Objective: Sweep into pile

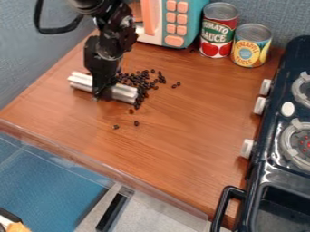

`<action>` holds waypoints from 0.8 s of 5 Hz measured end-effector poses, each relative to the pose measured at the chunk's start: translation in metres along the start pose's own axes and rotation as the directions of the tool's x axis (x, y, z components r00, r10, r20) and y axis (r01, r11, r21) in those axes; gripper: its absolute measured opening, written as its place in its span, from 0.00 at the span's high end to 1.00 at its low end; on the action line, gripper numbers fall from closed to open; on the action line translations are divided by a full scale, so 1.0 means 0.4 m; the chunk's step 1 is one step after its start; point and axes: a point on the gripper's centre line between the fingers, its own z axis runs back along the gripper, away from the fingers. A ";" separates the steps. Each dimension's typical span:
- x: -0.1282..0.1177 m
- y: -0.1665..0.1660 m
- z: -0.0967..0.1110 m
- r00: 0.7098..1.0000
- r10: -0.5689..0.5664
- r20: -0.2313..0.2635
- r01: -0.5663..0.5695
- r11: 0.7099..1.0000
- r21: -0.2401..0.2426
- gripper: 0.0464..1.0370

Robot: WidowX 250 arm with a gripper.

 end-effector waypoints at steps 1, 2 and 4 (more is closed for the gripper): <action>-0.002 -0.035 -0.006 1.000 0.027 0.003 -0.027 1.000 -0.007 0.66; 0.001 -0.067 -0.013 0.999 0.049 0.010 -0.049 0.999 -0.009 0.66; -0.001 -0.096 -0.015 0.996 0.089 -0.001 -0.089 0.996 -0.004 0.66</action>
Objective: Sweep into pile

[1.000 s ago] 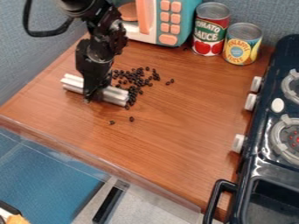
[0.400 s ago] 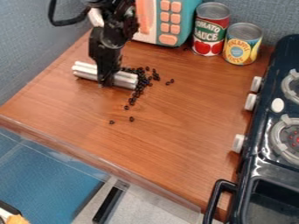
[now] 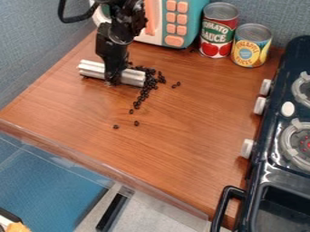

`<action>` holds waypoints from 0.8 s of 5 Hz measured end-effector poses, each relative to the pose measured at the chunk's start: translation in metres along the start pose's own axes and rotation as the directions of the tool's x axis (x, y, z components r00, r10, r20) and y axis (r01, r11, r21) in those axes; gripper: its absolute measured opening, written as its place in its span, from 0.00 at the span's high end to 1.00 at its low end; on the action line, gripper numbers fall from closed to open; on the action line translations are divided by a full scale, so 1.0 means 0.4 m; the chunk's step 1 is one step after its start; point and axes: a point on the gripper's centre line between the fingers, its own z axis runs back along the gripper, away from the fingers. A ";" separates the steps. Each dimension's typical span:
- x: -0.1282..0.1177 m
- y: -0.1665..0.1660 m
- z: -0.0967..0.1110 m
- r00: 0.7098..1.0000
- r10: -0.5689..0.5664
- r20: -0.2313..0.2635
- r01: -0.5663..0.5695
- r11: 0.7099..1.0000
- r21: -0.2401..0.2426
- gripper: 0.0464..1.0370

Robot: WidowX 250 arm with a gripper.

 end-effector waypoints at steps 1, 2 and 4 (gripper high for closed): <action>-0.008 0.006 0.025 0.999 0.009 -0.042 -0.009 1.000 -0.002 0.66; 0.004 -0.014 0.112 0.996 0.025 -0.082 -0.031 0.996 -0.079 0.66; 0.052 -0.001 0.248 0.988 0.062 -0.145 -0.089 0.977 -0.192 0.66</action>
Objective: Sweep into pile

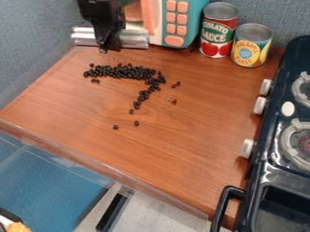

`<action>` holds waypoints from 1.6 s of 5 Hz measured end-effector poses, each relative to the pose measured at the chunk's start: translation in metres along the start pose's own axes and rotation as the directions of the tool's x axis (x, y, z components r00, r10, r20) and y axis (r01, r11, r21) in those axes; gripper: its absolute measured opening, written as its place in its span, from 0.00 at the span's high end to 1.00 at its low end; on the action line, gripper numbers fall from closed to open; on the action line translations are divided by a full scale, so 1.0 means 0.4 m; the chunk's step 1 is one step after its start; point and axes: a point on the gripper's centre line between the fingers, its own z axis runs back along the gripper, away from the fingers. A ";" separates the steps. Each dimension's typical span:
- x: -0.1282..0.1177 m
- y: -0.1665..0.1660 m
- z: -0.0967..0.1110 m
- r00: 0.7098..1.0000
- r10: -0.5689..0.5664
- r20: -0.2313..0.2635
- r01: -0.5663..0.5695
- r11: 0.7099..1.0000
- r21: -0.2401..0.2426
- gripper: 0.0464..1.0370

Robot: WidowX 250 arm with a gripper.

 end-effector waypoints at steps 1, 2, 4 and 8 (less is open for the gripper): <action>-0.021 0.103 0.035 0.999 -0.048 0.010 0.047 0.998 0.042 0.66; -0.054 0.208 0.048 0.997 -0.054 0.062 0.048 0.994 0.093 0.66; -0.089 0.328 -0.009 0.986 0.060 0.153 -0.097 0.964 0.246 0.66; -0.087 0.273 -0.139 0.958 0.164 0.237 -0.228 0.934 0.277 0.66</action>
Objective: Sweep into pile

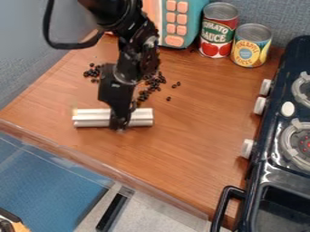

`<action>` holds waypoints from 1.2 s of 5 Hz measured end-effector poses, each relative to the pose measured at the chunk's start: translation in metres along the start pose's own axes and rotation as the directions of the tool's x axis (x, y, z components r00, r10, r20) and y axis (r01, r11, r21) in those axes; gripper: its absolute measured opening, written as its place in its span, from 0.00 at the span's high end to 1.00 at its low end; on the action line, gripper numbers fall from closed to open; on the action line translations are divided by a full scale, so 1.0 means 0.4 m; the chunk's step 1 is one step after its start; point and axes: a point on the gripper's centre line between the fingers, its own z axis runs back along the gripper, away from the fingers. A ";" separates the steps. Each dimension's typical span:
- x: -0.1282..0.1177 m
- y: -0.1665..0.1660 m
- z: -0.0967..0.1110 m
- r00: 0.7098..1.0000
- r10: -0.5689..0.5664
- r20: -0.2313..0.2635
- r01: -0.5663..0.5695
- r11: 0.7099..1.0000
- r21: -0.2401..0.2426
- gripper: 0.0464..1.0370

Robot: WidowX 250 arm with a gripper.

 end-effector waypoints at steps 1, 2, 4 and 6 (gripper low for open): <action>-0.013 -0.039 -0.010 1.000 0.018 -0.003 -0.018 1.000 -0.017 0.66; -0.026 -0.072 -0.012 1.000 0.031 -0.004 -0.031 0.999 -0.035 0.66; -0.047 -0.134 -0.022 0.997 0.078 0.007 -0.078 0.995 -0.059 0.66; -0.064 -0.176 -0.027 0.994 0.106 0.014 -0.105 0.992 -0.076 0.66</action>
